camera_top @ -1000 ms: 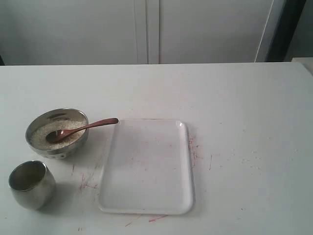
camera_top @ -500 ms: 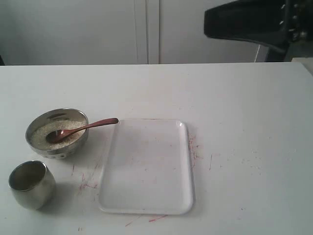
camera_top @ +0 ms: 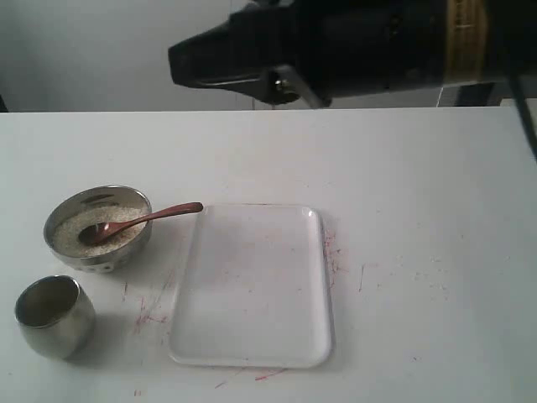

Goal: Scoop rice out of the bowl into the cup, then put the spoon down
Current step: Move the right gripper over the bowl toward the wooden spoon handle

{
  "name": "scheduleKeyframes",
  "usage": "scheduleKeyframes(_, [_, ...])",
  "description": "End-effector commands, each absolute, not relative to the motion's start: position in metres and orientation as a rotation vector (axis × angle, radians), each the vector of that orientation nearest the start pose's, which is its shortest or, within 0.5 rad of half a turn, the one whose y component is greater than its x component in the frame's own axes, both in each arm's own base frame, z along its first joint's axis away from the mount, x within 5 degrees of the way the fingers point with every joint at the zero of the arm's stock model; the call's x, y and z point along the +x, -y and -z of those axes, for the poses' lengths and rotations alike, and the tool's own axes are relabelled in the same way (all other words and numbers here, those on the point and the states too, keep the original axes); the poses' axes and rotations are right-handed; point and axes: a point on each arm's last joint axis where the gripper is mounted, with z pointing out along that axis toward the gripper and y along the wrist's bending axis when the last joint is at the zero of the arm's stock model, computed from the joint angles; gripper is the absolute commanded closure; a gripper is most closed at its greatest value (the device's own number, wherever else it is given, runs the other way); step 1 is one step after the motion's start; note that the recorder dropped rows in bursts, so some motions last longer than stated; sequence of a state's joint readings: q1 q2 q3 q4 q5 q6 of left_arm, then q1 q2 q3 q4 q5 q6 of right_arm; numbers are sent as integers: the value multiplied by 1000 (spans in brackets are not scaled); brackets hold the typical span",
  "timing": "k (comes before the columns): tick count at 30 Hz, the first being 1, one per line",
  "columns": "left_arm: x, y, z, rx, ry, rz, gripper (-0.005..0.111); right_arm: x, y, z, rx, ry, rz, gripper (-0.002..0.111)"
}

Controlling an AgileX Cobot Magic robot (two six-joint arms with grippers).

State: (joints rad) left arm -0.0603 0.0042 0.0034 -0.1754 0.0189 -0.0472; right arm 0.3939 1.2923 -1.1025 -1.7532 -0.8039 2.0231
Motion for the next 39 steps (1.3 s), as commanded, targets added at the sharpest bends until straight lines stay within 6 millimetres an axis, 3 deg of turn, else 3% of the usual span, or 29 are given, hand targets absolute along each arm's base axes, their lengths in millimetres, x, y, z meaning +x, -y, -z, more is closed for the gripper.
scheduleKeyframes(1, [56,4,-211,-128,-1506,239,92,239,-187,-376,-852,-1717,-1041,108])
scheduleKeyframes(5, [56,4,-211,-128,-1506,239,92,251,-202,-358,-873,-1723,-1047,108])
scheduleKeyframes(9, [56,4,-211,-128,-1506,239,92,267,-210,-345,-717,-1762,-1169,108])
scheduleKeyframes(17, [56,4,-211,-128,-1506,239,92,305,-218,-290,-477,-1998,-1106,107])
scheduleKeyframes(20, [56,4,-211,-128,-1506,239,92,317,-219,-267,-387,-2089,-1072,92])
scheduleKeyframes(21, [56,4,-211,-128,-1506,239,92,320,-220,-258,-356,-2120,-1070,82])
scheduleKeyframes(23, [56,4,-211,-128,-1506,239,92,324,-221,-248,-320,-2159,-1069,64])
scheduleKeyframes(26, [56,4,-211,-128,-1506,239,92,329,-221,-234,-207,-2223,-1081,49])
scheduleKeyframes(39, [56,4,-211,-128,-1506,239,92,348,-222,-188,138,-2329,-1083,48])
